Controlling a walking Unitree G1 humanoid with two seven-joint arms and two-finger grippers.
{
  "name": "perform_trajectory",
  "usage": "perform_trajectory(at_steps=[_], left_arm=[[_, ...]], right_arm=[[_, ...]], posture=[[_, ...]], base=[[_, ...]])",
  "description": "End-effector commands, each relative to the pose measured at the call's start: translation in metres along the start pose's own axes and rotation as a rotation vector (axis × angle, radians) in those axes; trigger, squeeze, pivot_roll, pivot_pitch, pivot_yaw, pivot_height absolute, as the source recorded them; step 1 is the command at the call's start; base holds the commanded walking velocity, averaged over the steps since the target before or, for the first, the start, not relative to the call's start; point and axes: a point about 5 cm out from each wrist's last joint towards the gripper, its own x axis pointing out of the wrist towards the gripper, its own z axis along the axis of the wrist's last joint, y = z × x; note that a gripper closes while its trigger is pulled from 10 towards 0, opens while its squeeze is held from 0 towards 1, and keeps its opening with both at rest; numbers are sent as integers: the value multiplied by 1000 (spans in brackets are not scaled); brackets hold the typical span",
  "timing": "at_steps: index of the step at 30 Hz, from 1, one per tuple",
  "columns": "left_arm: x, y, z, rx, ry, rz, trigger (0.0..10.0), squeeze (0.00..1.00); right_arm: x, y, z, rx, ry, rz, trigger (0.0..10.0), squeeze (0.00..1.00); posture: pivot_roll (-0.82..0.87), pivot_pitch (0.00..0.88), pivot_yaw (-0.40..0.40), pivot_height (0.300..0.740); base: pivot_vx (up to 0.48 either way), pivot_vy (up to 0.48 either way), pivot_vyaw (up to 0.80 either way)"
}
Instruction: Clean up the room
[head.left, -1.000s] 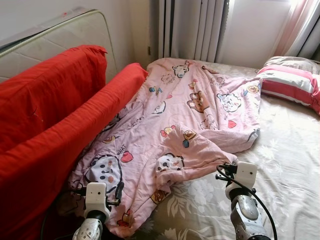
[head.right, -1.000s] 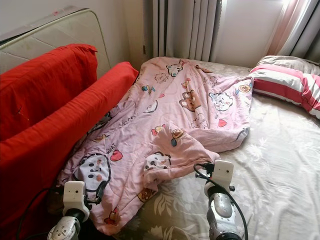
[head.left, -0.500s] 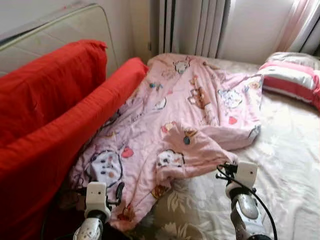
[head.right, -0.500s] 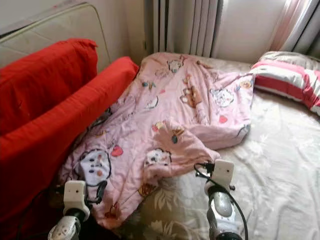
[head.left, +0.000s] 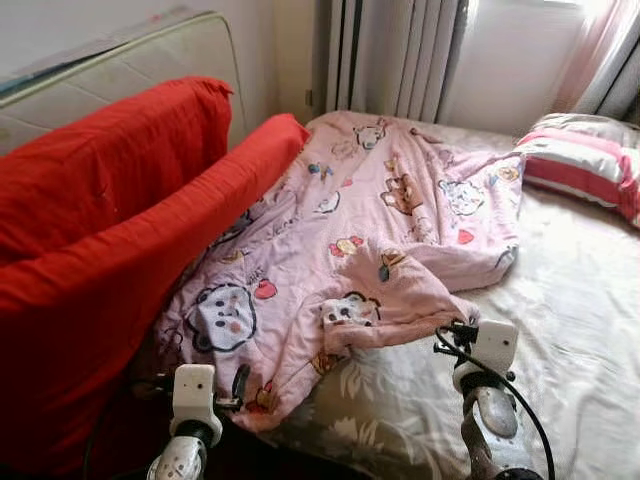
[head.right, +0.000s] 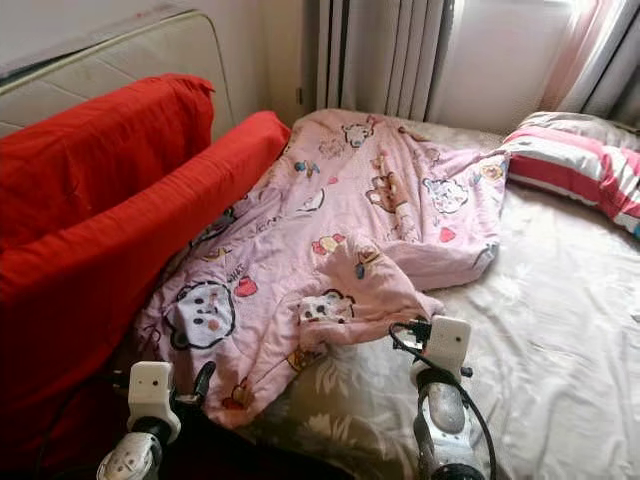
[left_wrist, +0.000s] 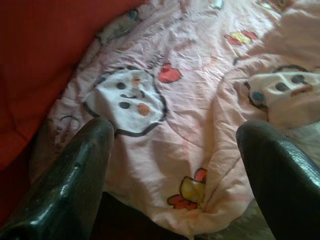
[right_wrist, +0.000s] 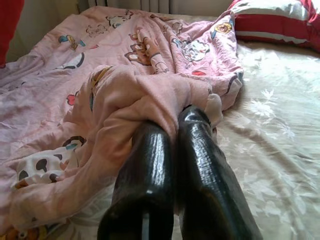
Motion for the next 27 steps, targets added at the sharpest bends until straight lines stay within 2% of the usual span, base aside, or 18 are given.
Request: perform_trajectory(at_steps=[1, 13, 19, 25, 27], left_arm=[[-4, 1, -6, -9, 22, 6, 10000, 0], [-6, 1, -8, -8, 27, 8, 10000, 0], [-5, 2, -7, -6, 28, 10, 10000, 0], [-5, 2, -7, -5, 30, 9, 10000, 0], [-5, 2, -7, -5, 30, 7, 10000, 0]], right_arm=[[2, -2, 6, 1, -38, -7, 10000, 0], [2, -3, 11, 7, -75, -28, 10000, 0], [6, -5, 25, -5, -150, -43, 10000, 0], [9, 2, 35, -34, -208, -9, 10000, 0], [11, 4, 46, -48, -269, -6, 10000, 0]], posture=[[32, 156, -2, 740], [37, 168, -1, 740], [35, 176, 1, 740], [30, 181, 2, 740], [31, 181, 3, 740]], base=[[-262, 0, 0], [-260, 0, 0], [-259, 0, 0], [-262, 0, 0], [-259, 0, 0]])
